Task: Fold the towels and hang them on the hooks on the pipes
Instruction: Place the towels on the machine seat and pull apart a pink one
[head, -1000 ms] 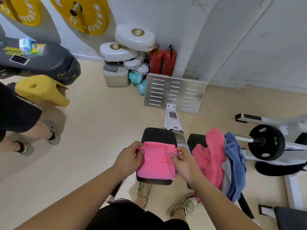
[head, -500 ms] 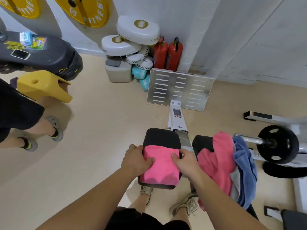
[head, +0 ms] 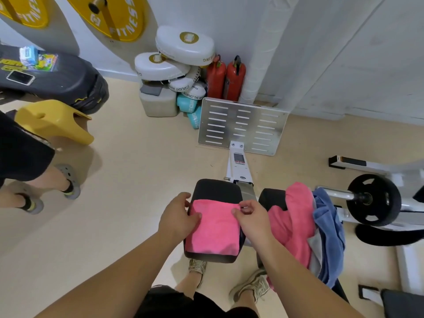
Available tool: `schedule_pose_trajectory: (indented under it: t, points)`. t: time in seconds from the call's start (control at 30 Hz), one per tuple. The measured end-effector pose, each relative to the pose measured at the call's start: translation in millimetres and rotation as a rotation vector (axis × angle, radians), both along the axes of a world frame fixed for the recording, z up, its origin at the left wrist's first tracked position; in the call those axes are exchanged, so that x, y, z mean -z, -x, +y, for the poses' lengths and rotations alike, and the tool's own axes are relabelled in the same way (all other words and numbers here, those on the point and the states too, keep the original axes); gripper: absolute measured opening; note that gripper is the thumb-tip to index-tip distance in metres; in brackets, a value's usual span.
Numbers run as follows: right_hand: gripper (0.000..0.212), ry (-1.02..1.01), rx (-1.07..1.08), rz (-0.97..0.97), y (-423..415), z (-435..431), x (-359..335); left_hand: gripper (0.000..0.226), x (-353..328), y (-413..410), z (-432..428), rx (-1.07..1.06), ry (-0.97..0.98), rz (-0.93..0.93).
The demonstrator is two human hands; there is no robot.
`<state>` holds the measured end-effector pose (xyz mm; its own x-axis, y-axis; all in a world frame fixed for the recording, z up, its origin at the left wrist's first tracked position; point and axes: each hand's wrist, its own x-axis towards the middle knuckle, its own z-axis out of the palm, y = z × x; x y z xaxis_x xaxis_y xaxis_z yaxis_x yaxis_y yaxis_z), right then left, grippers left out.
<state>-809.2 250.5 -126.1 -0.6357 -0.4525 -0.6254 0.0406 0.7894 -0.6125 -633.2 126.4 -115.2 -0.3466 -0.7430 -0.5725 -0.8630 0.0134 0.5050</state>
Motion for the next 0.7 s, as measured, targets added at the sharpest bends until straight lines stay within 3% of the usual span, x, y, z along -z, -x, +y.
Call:
schedule_pose_trajectory:
  t: [0.13,0.2,0.27,0.47,0.57,0.63,0.7]
  points:
    - [0.023,0.001,0.014,-0.008,1.7,7.7,-4.3,0.046,-7.6,9.6,13.9,0.429,0.363,0.058]
    - [0.016,0.021,0.038,0.007,1.4,17.7,-10.9,0.05,-8.5,14.7,27.1,0.664,0.341,0.028]
    - [0.006,0.047,0.035,0.009,1.4,31.1,-19.9,0.055,-7.0,18.7,38.6,0.806,0.31,-0.161]
    - [0.013,0.165,0.077,-0.128,10.6,79.5,-59.6,0.054,-17.2,29.8,35.9,0.81,0.424,-0.427]
    - [0.02,0.194,0.126,-0.128,18.9,104.4,-72.3,0.067,-26.3,32.9,31.6,0.773,0.369,-0.576]
    - [0.021,0.184,0.13,-0.089,25.3,118.1,-76.6,0.068,-32.6,40.1,36.5,0.746,0.331,-0.56]
    - [0.018,0.212,0.191,-0.051,35.0,133.5,-82.7,0.061,-41.8,57.4,54.1,0.754,0.353,-0.384]
